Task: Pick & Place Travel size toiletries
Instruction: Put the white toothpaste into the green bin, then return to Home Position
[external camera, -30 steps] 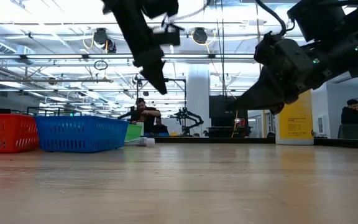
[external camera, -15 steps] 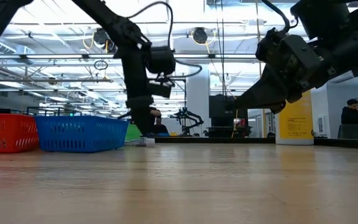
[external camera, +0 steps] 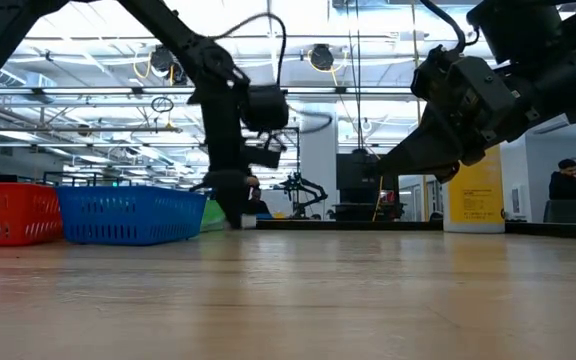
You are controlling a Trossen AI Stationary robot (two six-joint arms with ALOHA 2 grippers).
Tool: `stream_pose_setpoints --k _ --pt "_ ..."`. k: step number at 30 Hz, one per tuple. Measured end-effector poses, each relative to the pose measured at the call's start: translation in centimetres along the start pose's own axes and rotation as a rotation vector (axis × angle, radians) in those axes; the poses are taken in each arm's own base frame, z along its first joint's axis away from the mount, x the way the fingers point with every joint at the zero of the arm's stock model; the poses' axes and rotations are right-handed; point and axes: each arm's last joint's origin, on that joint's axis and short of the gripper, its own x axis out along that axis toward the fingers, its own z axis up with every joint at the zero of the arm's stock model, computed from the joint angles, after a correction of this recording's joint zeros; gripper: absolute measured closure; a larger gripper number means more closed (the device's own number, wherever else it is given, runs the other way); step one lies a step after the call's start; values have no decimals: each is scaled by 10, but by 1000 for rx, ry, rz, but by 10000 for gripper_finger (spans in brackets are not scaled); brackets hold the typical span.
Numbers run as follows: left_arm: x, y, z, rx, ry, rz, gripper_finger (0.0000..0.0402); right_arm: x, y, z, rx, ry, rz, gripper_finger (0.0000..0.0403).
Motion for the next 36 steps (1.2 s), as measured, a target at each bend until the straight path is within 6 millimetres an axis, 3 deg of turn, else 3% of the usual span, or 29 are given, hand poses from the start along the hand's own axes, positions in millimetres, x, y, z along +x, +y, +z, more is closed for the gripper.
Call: stream_pose_setpoints --k 3,7,10,12,17,21,24,31,36 --pt "-20 -3 8 29 -67 41 387 0 0 0 0 0 0 390" --pt "-64 -6 11 10 -142 195 380 0 0 0 3 2 -1 390" --pt "-100 11 -1 -152 -214 268 369 0 0 0 2 5 -2 390" --pt "-111 34 -16 -294 -237 269 367 0 0 0 6 2 -1 390" --pt "-97 90 -58 -618 -262 133 377 0 0 0 7 1 0 390" --pt "-66 106 -82 -744 -256 77 385 0 0 0 8 1 0 390" --pt "-55 109 -91 -781 -251 108 375 0 0 0 6 5 -2 390" --pt "-55 112 -98 -764 -256 52 273 0 -1 -2 -22 25 -10 390" --pt "-74 106 -99 -722 -273 47 196 -6 -1 -2 -42 87 35 390"
